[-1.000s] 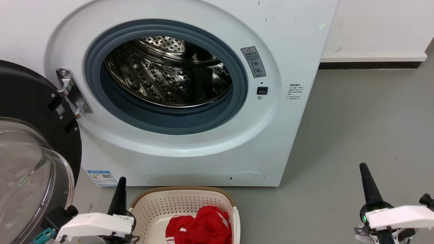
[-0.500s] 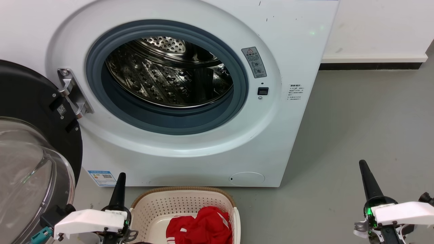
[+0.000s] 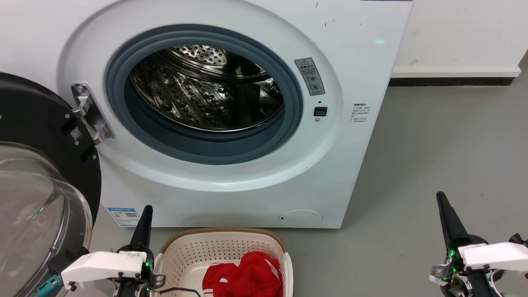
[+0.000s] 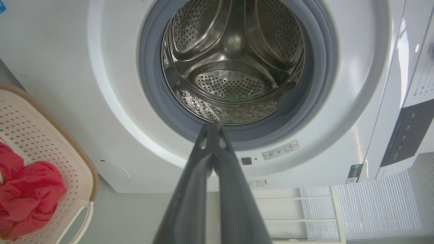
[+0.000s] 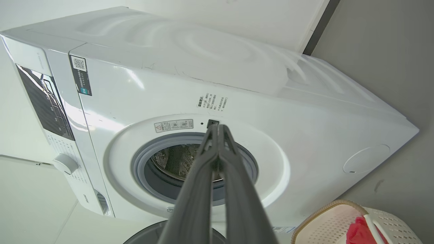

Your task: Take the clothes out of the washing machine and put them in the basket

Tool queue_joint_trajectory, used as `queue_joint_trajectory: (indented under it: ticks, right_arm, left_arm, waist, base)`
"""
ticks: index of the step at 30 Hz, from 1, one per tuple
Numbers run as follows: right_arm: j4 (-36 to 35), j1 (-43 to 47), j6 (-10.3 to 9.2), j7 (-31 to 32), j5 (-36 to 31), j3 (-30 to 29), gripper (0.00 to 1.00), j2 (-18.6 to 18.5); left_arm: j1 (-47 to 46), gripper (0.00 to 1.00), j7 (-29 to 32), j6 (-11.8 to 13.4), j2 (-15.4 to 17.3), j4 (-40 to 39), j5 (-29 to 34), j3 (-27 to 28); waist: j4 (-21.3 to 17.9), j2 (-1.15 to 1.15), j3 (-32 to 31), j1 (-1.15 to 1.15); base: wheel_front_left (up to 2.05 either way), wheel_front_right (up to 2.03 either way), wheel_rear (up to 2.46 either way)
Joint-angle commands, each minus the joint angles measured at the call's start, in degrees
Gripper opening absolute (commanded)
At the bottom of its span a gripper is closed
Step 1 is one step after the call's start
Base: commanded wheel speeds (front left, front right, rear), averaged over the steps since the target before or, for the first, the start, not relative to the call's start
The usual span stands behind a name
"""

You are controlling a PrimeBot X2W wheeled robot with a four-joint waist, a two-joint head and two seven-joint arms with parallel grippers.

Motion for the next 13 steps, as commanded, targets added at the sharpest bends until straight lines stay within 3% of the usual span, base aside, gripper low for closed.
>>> queue_joint_trajectory:
  ticks: [1,13]
  right_arm:
    - [0.1,-1.1,0.01,0.4,1.4,-0.2,0.00,-0.2]
    - [1.0,-1.9,0.01,1.9,6.9,-0.6,0.00,-0.1]
  left_arm:
    - [-0.9,0.00,0.4,-0.6,0.1,0.0,-1.2,0.3]
    - [-1.8,0.00,2.0,-1.4,-0.1,0.7,-6.8,1.1]
  waist:
    - [0.0,0.00,0.0,0.00]
    - [0.1,0.00,-0.1,0.00]
  base:
    - [0.00,0.00,0.00]
    - [0.00,0.00,0.00]
